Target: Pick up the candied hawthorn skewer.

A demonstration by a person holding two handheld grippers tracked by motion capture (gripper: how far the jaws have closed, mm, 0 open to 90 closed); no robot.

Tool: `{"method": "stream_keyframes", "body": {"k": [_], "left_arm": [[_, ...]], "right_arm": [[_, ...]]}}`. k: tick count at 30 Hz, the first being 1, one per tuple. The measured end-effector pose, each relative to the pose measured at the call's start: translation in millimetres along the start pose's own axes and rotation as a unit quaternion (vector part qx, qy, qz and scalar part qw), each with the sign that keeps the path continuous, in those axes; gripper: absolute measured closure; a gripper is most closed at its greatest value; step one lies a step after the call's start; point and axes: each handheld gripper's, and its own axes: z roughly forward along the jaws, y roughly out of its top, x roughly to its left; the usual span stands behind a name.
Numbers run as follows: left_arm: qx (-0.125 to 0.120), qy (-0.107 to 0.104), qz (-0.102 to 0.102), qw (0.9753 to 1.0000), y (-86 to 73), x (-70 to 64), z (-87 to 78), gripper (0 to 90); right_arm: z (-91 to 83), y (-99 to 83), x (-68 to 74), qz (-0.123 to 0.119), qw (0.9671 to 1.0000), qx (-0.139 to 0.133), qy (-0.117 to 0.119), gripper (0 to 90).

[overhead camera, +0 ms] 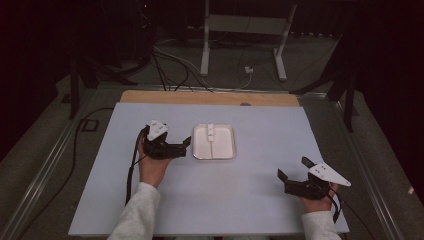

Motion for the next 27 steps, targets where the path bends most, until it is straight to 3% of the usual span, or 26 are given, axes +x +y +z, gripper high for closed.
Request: {"method": "stream_keyframes", "body": {"k": [9, 13, 27], "left_arm": [[0.036, -0.008, -0.008, 0.9993, -3.1, -6.7, 29.8, 1.2], [0.042, -0.013, -0.017, 0.9989, -3.3, -9.0, 38.3, 1.2], [0.071, -0.021, -0.019, 0.9971, -7.1, -22.3, 66.4, 1.8]], "right_arm": [[1.2, -1.0, -0.1, -0.001, 1.0000, 0.003, 0.004, 0.0], [1.6, -1.2, 0.0, 0.002, 1.0000, 0.004, 0.005, 0.0], [2.5, -1.6, -0.3, 0.002, 1.0000, 0.004, 0.008, 0.0]]}}
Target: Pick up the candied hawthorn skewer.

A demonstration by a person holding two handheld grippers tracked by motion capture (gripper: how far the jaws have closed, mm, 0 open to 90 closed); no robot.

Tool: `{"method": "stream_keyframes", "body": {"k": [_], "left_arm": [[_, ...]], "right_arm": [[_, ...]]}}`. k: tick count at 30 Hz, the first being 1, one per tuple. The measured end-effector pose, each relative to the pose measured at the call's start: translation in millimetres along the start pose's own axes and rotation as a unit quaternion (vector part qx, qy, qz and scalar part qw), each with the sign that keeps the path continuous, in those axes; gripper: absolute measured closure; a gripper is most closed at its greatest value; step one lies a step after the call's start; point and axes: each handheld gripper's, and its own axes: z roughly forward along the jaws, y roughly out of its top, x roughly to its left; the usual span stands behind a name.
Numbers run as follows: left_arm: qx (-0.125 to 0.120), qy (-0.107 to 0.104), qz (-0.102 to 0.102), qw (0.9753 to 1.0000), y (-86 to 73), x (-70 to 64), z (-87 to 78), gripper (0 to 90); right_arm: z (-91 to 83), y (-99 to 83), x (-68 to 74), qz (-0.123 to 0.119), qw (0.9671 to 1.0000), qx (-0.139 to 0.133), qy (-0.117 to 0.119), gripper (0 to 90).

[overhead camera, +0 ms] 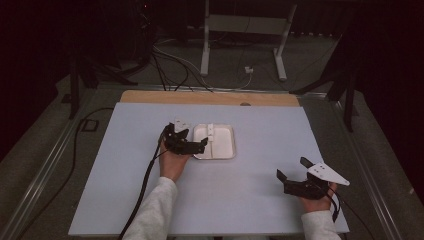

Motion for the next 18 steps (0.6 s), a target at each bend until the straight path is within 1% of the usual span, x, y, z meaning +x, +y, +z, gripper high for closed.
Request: {"method": "stream_keyframes", "body": {"k": [6, 9, 13, 18], "left_arm": [[0.016, -0.003, 0.002, 0.9999, -1.6, -6.6, 14.6, 3.3], [0.027, -0.005, 0.007, 0.9996, -2.3, -10.7, 22.8, 3.9], [0.036, -0.010, 0.012, 0.9992, -3.2, -17.2, 31.2, 4.2], [0.051, -0.012, 0.015, 0.9985, -5.6, -23.1, 41.3, 4.6]], "right_arm": [[0.3, -0.1, 0.4, -0.001, 1.0000, 0.001, 0.001, 0.0], [0.8, -0.2, 0.7, 0.000, 1.0000, 0.001, 0.001, 0.0], [0.8, -0.2, 0.8, 0.000, 1.0000, 0.001, 0.002, 0.0], [0.8, -0.2, 0.5, 0.000, 1.0000, 0.001, 0.003, 0.0]]}}
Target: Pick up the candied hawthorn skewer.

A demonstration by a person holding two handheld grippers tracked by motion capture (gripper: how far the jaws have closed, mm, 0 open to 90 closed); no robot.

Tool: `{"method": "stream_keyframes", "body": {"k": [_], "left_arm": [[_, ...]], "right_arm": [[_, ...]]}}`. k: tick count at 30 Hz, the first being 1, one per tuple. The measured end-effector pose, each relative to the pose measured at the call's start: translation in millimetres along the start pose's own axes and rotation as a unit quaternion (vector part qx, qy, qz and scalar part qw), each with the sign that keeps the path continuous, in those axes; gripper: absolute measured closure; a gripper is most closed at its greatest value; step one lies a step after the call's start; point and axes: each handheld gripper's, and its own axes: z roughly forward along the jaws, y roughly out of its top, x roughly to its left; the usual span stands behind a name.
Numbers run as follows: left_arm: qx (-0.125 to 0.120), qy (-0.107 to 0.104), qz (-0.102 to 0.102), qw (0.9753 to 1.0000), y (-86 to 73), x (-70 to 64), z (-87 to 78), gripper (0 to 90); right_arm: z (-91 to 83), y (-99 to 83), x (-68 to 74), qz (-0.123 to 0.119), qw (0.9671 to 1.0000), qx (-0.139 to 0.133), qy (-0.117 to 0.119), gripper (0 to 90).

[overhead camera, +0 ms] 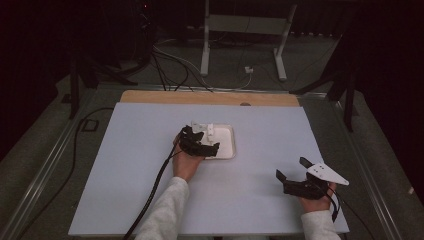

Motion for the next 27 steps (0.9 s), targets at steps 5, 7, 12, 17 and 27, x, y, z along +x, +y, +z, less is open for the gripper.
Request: {"method": "stream_keyframes", "body": {"k": [5, 7, 12, 17, 27], "left_arm": [[0.015, -0.007, 0.002, 0.9999, -1.7, -5.3, 9.1, 5.8], [0.022, -0.009, 0.002, 0.9997, -2.6, -6.7, 12.2, 7.4], [0.043, -0.003, 0.006, 0.9990, -3.9, -10.8, 19.8, 11.5], [0.076, 0.035, 0.039, 0.9958, -5.7, -16.3, 26.9, 27.1], [0.094, 0.046, 0.025, 0.9942, -0.2, -6.7, 22.0, 68.2]], "right_arm": [[0.4, -0.1, -0.1, 0.001, 1.0000, 0.001, 0.001, 0.0], [0.4, -0.1, 0.0, 0.001, 1.0000, 0.001, 0.001, 0.0], [0.5, -0.3, -0.4, 0.003, 1.0000, 0.000, 0.002, 0.0], [0.8, -0.6, -1.5, 0.010, 0.9999, 0.000, 0.003, 0.0], [0.4, -0.7, -2.5, 0.012, 0.9999, -0.001, 0.003, 0.0]]}}
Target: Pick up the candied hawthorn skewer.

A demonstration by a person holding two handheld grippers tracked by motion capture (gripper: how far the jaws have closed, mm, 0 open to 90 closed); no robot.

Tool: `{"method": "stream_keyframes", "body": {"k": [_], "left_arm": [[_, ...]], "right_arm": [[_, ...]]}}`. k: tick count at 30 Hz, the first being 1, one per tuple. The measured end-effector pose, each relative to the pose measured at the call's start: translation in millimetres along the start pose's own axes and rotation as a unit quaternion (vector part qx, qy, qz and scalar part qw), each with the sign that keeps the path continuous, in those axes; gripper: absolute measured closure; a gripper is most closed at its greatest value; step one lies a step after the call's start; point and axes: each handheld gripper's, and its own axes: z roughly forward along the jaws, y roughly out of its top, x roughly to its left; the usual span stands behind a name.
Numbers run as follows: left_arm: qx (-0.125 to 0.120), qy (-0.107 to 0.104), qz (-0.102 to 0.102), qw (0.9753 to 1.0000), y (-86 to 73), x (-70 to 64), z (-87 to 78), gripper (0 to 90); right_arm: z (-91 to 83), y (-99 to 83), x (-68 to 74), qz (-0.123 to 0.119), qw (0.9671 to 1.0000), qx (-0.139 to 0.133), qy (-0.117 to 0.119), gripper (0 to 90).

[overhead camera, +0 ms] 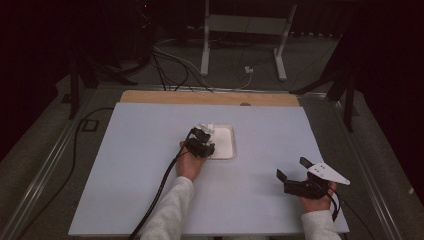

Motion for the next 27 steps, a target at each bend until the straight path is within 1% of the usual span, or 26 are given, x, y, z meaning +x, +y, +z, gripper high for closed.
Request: {"method": "stream_keyframes", "body": {"k": [2, 3, 4, 6, 10, 13, 15, 17, 20, 24, 26, 27], "left_arm": [[0.003, 0.001, -0.006, 1.0000, 0.4, 3.3, -0.6, 74.5], [0.006, 0.002, -0.007, 1.0000, 0.7, 4.6, -0.7, 80.2], [0.007, 0.002, -0.009, 0.9999, 1.2, 6.1, -0.8, 80.2], [0.011, -0.002, -0.019, 0.9998, 1.9, 9.5, -0.9, 85.7], [0.021, -0.011, -0.034, 0.9991, 2.9, 13.5, -2.0, 87.6], [0.032, -0.032, -0.050, 0.9977, 3.6, 16.0, -3.5, 87.6], [0.036, -0.033, -0.044, 0.9978, 4.0, 15.1, -4.0, 87.2], [0.039, -0.027, -0.035, 0.9983, 5.1, 13.7, -3.7, 87.4], [0.036, -0.019, -0.030, 0.9987, 6.2, 13.7, -2.3, 90.0], [0.032, -0.035, -0.047, 0.9978, 5.5, 19.5, -2.4, 90.0], [0.029, -0.046, -0.056, 0.9969, 5.4, 23.7, -5.5, 90.0], [0.024, -0.052, -0.065, 0.9962, 5.6, 25.6, -8.3, 90.0]], "right_arm": [[0.0, -0.1, -0.1, 0.001, 1.0000, 0.001, 0.000, 0.0], [0.2, -0.2, -0.1, 0.002, 1.0000, 0.001, 0.000, 0.0], [0.2, -0.2, -0.1, 0.002, 1.0000, 0.001, 0.000, 0.0], [0.5, -0.3, -0.1, 0.001, 1.0000, 0.002, 0.001, 0.0], [1.1, -0.6, -0.1, 0.001, 1.0000, 0.003, 0.002, 0.0], [1.4, -0.8, -0.2, 0.001, 1.0000, 0.004, 0.002, 0.0], [1.9, -1.0, -0.1, 0.002, 1.0000, 0.005, 0.003, 0.0], [2.3, -1.1, 0.1, 0.001, 1.0000, 0.006, 0.003, 0.0], [2.4, -1.0, 0.7, 0.000, 1.0000, 0.006, 0.004, 0.0], [1.8, -1.2, -1.0, 0.002, 1.0000, 0.006, 0.003, 0.0], [1.5, -1.5, -2.3, 0.005, 1.0000, 0.005, 0.002, 0.0], [1.3, -1.6, -2.9, 0.005, 1.0000, 0.005, 0.001, 0.0]]}}
